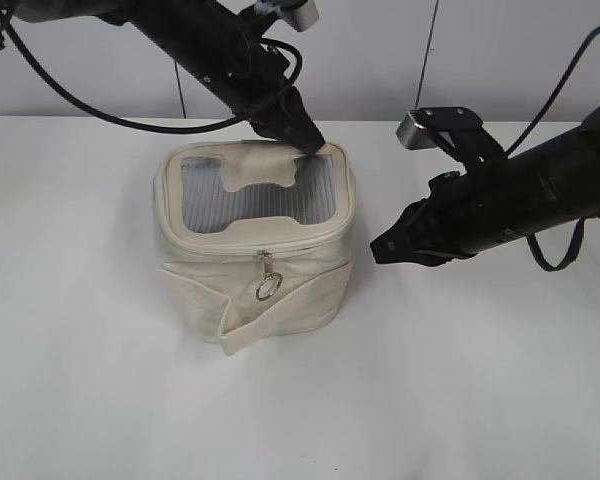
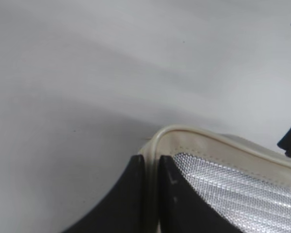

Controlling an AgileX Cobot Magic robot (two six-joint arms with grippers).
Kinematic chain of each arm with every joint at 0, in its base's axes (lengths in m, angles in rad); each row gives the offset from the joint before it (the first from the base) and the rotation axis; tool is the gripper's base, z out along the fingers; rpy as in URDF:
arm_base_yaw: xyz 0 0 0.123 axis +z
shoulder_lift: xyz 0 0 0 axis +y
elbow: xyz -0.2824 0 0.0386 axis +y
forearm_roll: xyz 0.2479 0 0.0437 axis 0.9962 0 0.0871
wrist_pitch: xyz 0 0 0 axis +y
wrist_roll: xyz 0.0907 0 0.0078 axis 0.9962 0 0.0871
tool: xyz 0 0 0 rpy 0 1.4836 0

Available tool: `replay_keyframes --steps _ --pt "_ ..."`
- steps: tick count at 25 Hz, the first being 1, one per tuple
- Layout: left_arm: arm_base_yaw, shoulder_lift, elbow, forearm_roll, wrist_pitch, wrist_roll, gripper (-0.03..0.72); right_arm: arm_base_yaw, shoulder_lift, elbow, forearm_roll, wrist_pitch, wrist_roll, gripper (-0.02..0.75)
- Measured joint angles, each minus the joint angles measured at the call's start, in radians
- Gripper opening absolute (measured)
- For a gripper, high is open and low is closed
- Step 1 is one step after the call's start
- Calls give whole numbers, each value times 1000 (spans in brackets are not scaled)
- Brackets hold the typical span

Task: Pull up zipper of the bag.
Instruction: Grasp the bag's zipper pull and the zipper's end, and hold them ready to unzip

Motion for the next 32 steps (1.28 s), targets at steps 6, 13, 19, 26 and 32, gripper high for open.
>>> replay_keyframes --steps 6,13,19,26,32 --pt "0 0 0 0 0 -2 43 0 -2 3 53 -41 -33 31" --pt "0 0 0 0 0 -3 43 0 16 -19 192 -91 -151 405" --pt "0 0 0 0 0 -3 43 0 90 -30 433 -99 -361 442" --pt "0 0 0 2 0 -3 43 0 162 -70 600 -66 -508 419" --pt "1 0 0 3 -9 -4 43 -3 236 -179 606 -59 -516 288"
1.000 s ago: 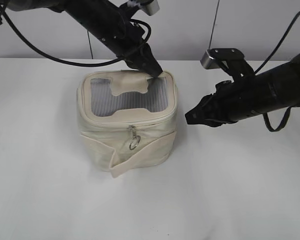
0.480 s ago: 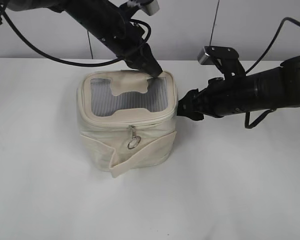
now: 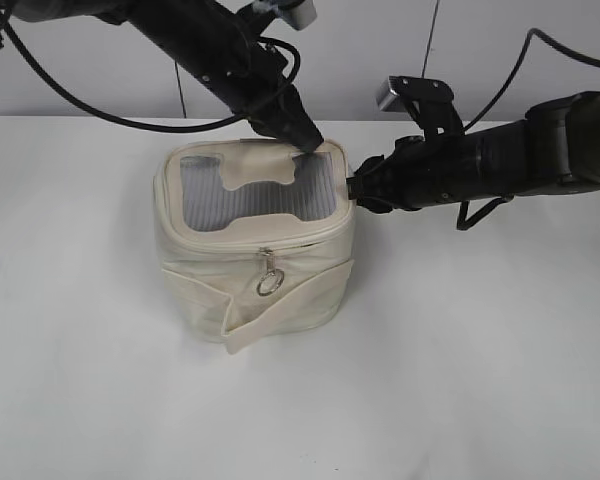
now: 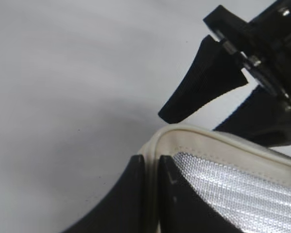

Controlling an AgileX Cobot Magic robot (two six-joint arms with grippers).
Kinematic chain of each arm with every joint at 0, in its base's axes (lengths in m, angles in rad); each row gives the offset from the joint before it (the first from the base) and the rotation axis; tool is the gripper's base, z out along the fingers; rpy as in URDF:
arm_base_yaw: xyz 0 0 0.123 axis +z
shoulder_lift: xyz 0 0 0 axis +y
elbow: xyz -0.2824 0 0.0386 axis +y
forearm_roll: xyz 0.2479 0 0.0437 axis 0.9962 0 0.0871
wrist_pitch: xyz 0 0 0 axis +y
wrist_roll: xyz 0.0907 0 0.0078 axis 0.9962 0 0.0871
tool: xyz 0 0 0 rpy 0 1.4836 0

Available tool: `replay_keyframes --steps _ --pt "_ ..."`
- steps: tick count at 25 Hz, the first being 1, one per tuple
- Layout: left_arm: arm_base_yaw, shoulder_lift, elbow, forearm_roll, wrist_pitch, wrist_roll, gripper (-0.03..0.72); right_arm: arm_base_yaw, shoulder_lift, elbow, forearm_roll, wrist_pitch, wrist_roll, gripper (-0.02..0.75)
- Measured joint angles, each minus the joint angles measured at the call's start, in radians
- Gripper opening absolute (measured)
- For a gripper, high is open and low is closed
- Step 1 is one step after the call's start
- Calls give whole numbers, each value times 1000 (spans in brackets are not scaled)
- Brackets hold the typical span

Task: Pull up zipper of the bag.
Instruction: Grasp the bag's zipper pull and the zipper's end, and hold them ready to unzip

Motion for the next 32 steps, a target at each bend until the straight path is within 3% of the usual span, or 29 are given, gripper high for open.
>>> replay_keyframes --steps 2,4,26,32 --pt "0 0 0 0 0 0 43 0 4 -10 -3 11 -1 92" --pt "0 0 0 3 -1 0 43 0 0 -5 -16 28 -1 17" --pt "-7 0 0 9 -11 -28 42 -1 -301 352 -21 11 4 8" --pt "-7 0 0 21 -21 -62 41 -1 -394 388 -182 97 120 8"
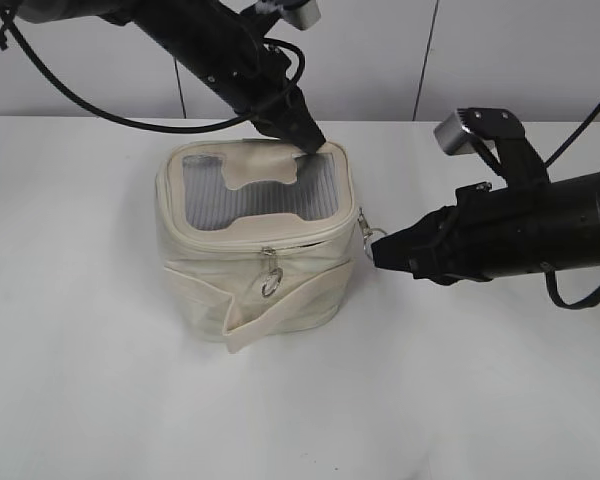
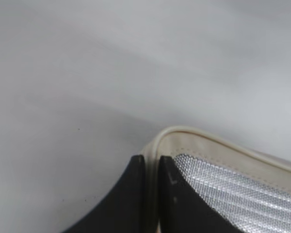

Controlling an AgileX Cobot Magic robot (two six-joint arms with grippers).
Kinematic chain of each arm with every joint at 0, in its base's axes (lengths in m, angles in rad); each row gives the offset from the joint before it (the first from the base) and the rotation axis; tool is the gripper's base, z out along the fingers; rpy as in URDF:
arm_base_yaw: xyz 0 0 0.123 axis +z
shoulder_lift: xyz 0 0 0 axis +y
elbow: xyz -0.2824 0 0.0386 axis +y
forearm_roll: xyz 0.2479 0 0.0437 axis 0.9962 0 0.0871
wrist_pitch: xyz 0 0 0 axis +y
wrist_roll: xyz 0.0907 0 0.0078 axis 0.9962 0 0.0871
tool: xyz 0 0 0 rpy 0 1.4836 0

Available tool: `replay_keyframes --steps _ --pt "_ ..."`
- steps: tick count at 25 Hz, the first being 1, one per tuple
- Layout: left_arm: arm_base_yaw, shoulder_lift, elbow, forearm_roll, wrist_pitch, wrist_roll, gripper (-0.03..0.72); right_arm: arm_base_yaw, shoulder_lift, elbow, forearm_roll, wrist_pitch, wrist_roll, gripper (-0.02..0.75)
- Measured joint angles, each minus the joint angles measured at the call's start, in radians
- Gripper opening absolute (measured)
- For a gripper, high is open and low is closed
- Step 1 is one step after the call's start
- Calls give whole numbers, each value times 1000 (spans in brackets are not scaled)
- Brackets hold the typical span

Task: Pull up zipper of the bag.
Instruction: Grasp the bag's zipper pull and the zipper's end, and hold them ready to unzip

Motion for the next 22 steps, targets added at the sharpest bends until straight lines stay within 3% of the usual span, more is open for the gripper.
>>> replay_keyframes --steps 6,16,22 --pt "-2 0 0 1 -6 -51 40 19 -6 0 -134 79 98 8" --pt "-2 0 0 7 -17 -113 39 284 56 -123 -58 -36 116 8" --pt "-2 -1 0 12 -8 -114 39 352 135 -196 -61 -58 193 9"
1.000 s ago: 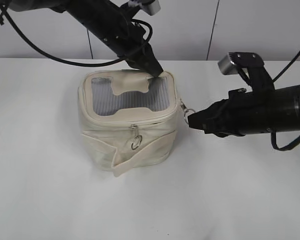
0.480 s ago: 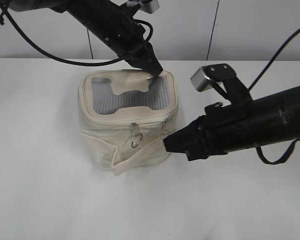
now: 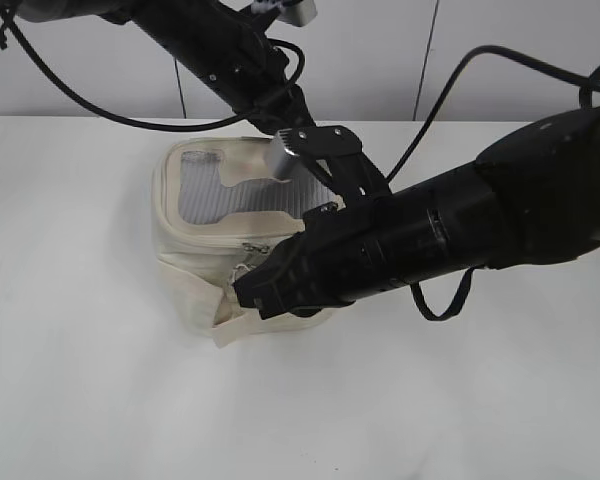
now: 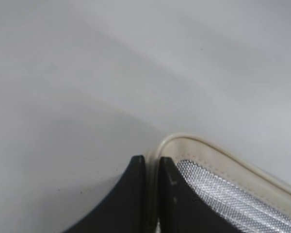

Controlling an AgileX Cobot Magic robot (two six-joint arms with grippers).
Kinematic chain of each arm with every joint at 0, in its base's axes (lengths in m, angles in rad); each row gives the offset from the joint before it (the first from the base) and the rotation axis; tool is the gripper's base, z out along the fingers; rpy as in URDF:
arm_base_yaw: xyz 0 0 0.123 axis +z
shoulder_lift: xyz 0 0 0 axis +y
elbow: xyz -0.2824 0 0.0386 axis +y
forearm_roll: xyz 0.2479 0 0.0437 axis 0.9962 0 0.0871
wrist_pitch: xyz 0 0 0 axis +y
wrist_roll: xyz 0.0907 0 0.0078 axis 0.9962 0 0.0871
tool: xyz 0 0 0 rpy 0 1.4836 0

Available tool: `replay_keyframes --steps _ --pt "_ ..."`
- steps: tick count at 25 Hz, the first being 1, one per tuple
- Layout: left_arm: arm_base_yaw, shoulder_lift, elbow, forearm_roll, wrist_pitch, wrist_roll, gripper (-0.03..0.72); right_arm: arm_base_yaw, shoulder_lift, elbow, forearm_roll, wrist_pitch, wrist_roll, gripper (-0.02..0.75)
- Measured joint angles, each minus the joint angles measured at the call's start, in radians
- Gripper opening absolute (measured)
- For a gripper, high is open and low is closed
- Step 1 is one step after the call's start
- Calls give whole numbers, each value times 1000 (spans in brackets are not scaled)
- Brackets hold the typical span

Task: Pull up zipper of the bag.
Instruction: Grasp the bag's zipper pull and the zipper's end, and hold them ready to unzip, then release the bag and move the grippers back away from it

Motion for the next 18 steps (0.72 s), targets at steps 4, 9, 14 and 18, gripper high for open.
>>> replay_keyframes --steps 4,9,14,18 --pt "1 -1 0 -1 -4 -11 160 -35 -2 -2 -151 57 183 143" --pt "16 -30 0 19 -8 -100 355 -128 -66 -2 -443 145 470 447" --pt "32 -127 28 48 17 -177 296 -200 -172 -2 -734 191 762 466" --pt "32 -274 162 96 -14 -244 263 -213 -273 -2 -920 231 974 466"
